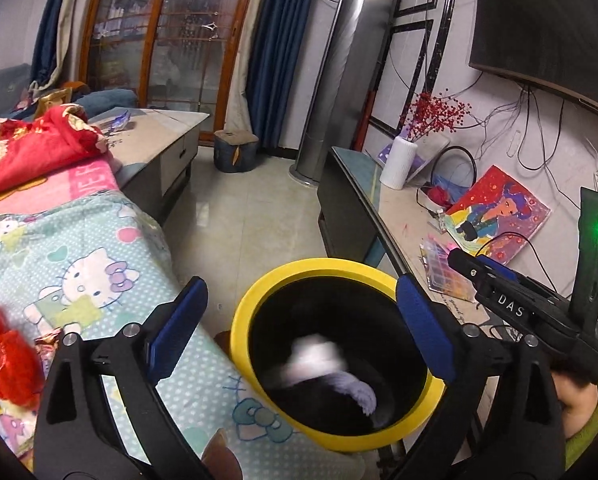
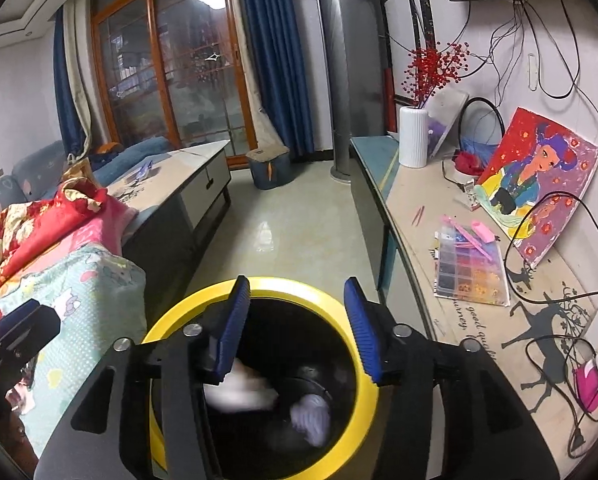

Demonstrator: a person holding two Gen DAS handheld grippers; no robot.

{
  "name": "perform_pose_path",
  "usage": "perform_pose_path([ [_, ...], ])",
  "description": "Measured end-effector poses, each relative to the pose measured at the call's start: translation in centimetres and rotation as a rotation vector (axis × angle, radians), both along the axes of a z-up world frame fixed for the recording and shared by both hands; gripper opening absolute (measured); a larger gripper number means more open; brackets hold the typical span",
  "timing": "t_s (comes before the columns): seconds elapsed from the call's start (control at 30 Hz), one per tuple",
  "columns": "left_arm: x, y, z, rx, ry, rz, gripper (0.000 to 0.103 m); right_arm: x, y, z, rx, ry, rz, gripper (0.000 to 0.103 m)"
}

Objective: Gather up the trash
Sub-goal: 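Move both tools back over the remaining trash on the bed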

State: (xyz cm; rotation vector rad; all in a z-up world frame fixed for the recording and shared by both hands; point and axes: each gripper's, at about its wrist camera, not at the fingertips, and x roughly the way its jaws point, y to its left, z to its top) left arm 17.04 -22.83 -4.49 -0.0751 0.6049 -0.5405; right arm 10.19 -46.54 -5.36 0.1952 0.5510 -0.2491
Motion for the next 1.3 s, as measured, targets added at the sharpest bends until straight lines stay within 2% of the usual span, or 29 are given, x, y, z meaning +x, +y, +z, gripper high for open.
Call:
perform_pose_path([
  [0.27, -0.9, 2.3, 0.6, 0.007, -0.02, 0.051, 0.09, -0.1, 2.1, 0.7, -0.006, -0.017, 0.051, 0.051],
  [0.67, -2.1, 7.1, 2.5, 0.006, -0.065, 0.178, 0.091, -0.4, 5.9, 2.3, -0.007, -0.051, 0.144, 0.056],
  [1.3, -4.6, 14.3, 4.4, 0.011, -0.152, 0.332, 0.092, -1.3, 14.2, 3.6, -0.003, -0.074, 0.345, 0.066],
])
